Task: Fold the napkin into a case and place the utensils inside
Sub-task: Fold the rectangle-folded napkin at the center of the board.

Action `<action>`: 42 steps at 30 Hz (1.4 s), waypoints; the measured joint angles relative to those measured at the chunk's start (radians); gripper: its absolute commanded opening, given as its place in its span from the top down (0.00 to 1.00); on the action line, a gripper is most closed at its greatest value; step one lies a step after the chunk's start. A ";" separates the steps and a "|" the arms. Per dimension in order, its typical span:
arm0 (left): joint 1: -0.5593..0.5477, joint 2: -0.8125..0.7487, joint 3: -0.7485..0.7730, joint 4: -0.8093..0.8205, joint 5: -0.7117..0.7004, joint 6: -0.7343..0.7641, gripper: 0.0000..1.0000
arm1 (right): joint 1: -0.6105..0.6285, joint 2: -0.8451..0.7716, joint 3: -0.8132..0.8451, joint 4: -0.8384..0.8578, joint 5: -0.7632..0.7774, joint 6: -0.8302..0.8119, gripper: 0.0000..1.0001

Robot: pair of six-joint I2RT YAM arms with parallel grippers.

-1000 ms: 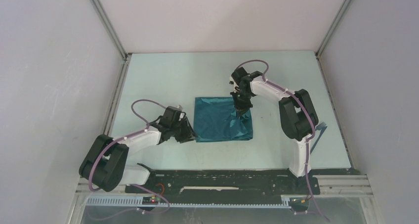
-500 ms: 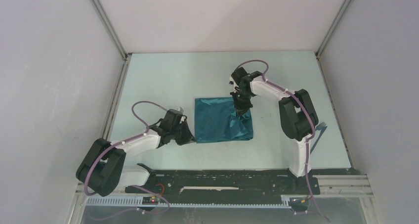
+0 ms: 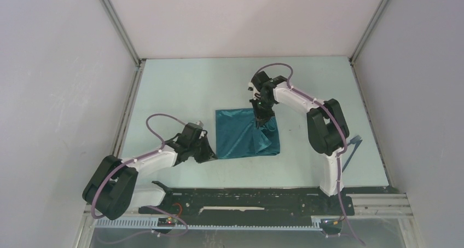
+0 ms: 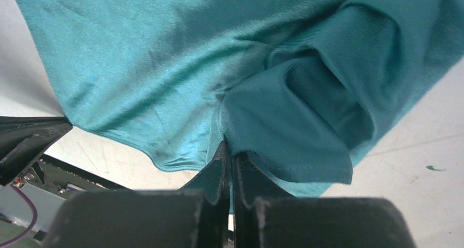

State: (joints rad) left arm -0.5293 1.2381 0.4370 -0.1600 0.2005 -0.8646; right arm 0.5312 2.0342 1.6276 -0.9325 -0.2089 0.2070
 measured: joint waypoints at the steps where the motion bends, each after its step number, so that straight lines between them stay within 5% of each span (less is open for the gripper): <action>1: 0.000 0.002 0.000 0.000 -0.002 0.000 1.00 | 0.006 0.010 0.009 0.000 -0.008 0.002 1.00; 7: -0.001 0.021 0.000 0.020 -0.005 0.000 1.00 | 0.031 0.092 0.081 -0.001 -0.076 0.021 0.88; 12: -0.001 0.032 0.000 0.041 -0.003 -0.001 1.00 | 0.058 0.193 0.179 0.001 -0.169 0.046 0.64; 20: -0.002 0.034 0.000 0.049 -0.005 -0.001 1.00 | 0.096 0.220 0.200 0.077 -0.344 0.116 0.58; 29: -0.003 0.032 -0.002 0.053 -0.007 -0.001 1.00 | 0.118 0.212 0.219 0.089 -0.420 0.121 0.30; 35: -0.003 0.026 -0.010 0.060 -0.007 0.000 1.00 | 0.087 -0.026 -0.030 0.189 -0.356 0.144 0.20; 42: -0.003 -0.005 -0.016 0.026 -0.026 0.005 1.00 | -0.185 -0.274 -0.309 0.357 -0.392 0.167 0.20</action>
State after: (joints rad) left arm -0.5320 1.2335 0.4213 -0.1341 0.1749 -0.8600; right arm 0.3466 1.7603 1.3186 -0.5751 -0.6006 0.3737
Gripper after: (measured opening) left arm 0.003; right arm 0.808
